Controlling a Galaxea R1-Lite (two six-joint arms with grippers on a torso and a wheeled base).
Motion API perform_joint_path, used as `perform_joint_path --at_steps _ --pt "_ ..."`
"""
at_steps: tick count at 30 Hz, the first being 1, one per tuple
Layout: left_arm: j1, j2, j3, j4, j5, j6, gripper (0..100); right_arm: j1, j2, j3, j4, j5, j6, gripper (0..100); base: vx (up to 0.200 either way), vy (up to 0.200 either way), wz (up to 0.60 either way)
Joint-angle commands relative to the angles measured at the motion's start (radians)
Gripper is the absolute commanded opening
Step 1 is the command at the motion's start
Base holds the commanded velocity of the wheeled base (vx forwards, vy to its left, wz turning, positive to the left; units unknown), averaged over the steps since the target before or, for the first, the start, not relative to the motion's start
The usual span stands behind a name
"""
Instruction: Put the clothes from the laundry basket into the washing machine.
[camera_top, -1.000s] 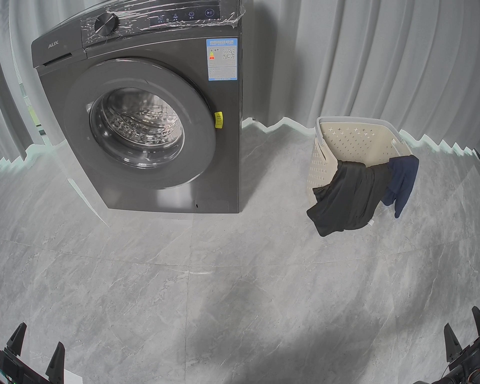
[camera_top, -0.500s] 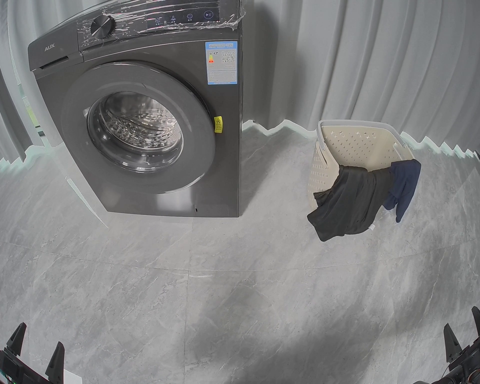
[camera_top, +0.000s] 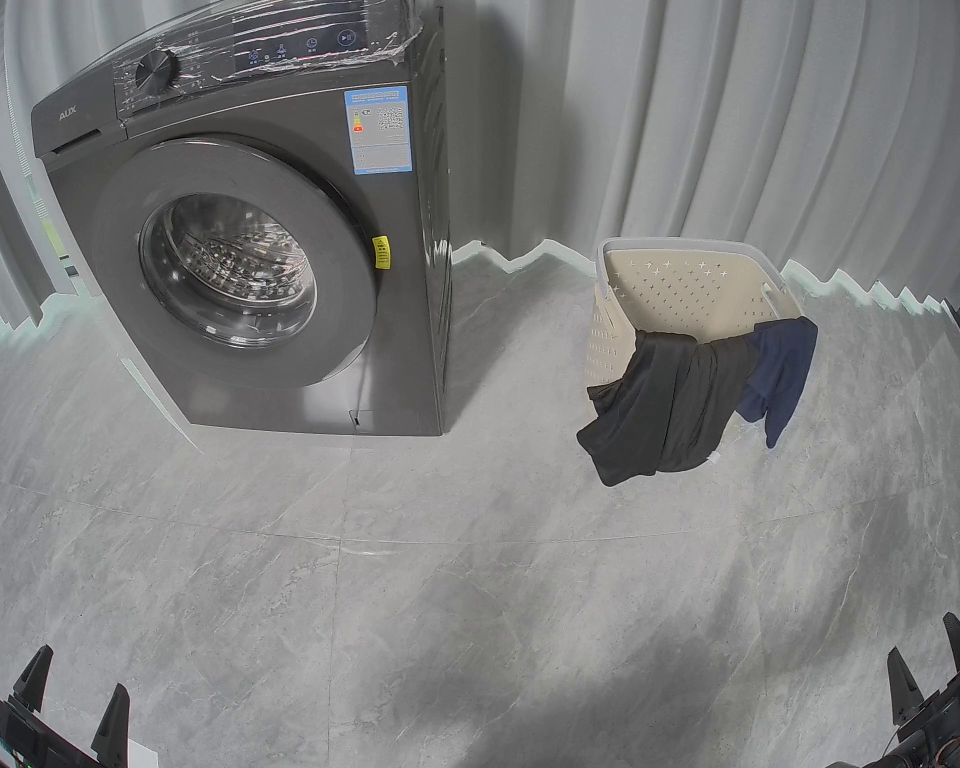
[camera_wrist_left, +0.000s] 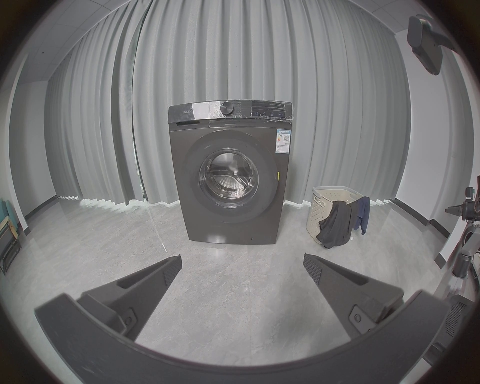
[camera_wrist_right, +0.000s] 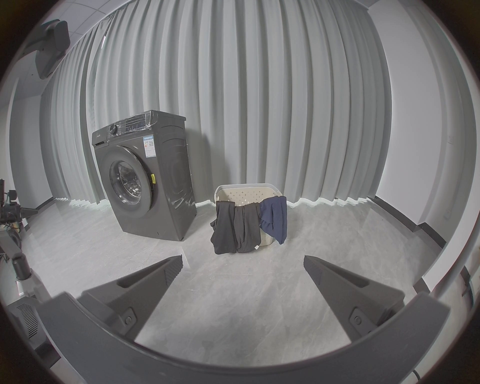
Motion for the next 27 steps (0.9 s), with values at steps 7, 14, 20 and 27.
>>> perform_joint_path --at_steps 7,14,20,27 --pt "0.000 -0.018 0.015 0.000 0.000 0.000 100 -0.001 -0.013 0.016 0.001 0.000 0.000 100 0.000 0.000 -0.43" --pt "0.000 -0.018 0.015 0.000 0.000 -0.002 100 -0.001 -0.013 0.016 0.001 0.000 0.001 100 0.000 0.000 -0.09" --pt "0.000 -0.018 0.015 0.000 0.000 -0.002 100 -0.001 -0.013 0.016 -0.001 0.000 0.001 100 0.000 -0.167 0.00" --pt "0.000 -0.018 0.015 0.000 0.000 -0.002 100 -0.001 -0.013 0.016 -0.001 0.000 0.000 100 0.000 -0.200 0.00"
